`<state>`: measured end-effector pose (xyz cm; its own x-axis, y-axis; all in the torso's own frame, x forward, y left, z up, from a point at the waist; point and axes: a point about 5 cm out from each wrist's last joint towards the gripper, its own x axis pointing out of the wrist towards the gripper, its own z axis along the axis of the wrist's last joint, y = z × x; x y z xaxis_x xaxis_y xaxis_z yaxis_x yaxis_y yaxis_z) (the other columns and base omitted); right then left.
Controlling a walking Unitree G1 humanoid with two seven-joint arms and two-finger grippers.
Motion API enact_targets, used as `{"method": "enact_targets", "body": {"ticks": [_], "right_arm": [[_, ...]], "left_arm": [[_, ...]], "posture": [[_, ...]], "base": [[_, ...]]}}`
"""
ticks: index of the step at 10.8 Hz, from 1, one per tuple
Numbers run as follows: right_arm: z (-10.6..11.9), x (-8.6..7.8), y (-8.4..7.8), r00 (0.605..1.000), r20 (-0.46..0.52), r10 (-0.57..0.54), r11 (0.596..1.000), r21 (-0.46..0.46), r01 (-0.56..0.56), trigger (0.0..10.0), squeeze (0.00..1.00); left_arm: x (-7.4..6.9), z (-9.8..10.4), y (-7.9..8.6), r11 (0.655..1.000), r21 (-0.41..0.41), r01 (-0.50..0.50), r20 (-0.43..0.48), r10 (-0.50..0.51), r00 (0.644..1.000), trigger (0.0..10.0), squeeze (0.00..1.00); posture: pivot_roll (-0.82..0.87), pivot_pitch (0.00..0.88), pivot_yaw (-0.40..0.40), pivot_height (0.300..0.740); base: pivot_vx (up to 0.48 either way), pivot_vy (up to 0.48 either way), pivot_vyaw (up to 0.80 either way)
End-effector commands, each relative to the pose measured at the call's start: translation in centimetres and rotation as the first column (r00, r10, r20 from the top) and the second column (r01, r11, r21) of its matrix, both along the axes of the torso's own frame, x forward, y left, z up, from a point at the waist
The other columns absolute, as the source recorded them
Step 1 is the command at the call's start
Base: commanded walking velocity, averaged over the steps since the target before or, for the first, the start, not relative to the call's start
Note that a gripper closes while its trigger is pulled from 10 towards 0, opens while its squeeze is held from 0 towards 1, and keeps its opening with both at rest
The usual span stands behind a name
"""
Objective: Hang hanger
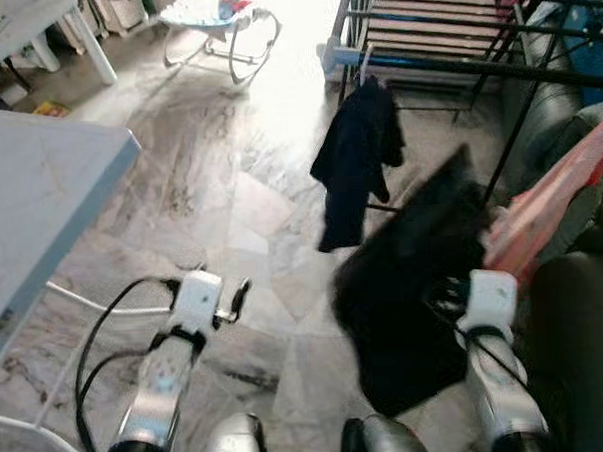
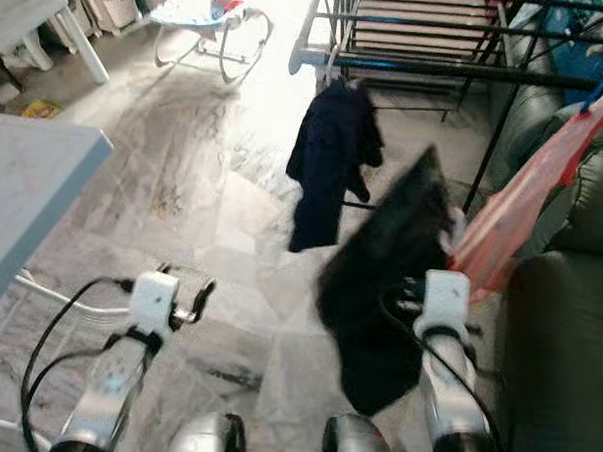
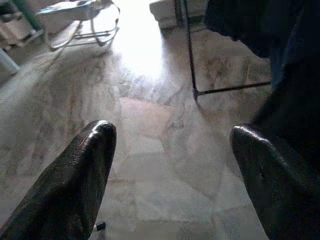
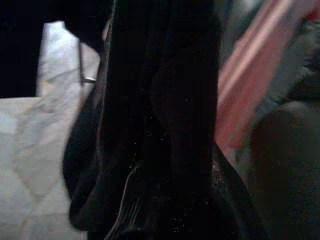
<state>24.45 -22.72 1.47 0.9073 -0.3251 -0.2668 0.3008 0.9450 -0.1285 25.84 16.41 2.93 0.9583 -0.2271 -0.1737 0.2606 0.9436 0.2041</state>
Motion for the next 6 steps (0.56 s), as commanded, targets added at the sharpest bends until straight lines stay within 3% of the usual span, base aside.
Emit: {"method": "enact_targets", "body": {"ticks": [1, 2, 4, 5, 6], "right_arm": [[1.2, 0.0, 0.0, 0.996, 0.083, -0.037, 0.999, -0.020, 0.039, 10.0, 0.00], [1.4, -0.1, 0.5, 0.995, 0.103, 0.007, 0.998, -0.060, -0.001, 10.0, 0.00], [1.0, -1.2, 0.1, 0.996, 0.092, -0.018, 0.998, -0.053, 0.023, 10.0, 0.00], [1.0, -2.0, -0.4, 0.995, 0.091, -0.042, 0.999, -0.026, 0.045, 10.0, 0.00], [0.7, -3.4, -0.6, 0.997, 0.073, 0.004, 1.000, -0.027, -0.002, 10.0, 0.00]], "left_arm": [[0.0, 0.3, 0.4, 0.996, -0.050, -0.076, 0.009, 0.076, 0.997, 10.0, 0.00], [-0.3, 0.6, 0.3, 0.995, -0.034, -0.098, 0.037, 0.099, 0.994, 10.0, 0.00], [-2.1, 1.3, 0.6, 0.992, -0.019, -0.127, 0.097, 0.129, 0.987, 10.0, 0.00], [-2.9, 0.9, 1.3, 0.989, -0.020, -0.144, 0.069, 0.145, 0.987, 10.0, 0.00], [-4.5, 0.7, 1.7, 0.988, -0.014, -0.155, 0.053, 0.156, 0.986, 10.0, 0.00]], "posture": [[-0.04, 0.105, -0.024, 0.740], [-0.04, 0.113, -0.019, 0.740], [-0.06, 0.152, 0.000, 0.740], [-0.05, 0.178, -0.013, 0.740], [-0.04, 0.181, -0.037, 0.740]], "base": [[0.000, 0.000, 0.00], [0.000, 0.000, 0.00], [0.000, 0.000, 0.00], [0.000, 0.000, 0.00], [0.000, 0.000, 0.00]]}}
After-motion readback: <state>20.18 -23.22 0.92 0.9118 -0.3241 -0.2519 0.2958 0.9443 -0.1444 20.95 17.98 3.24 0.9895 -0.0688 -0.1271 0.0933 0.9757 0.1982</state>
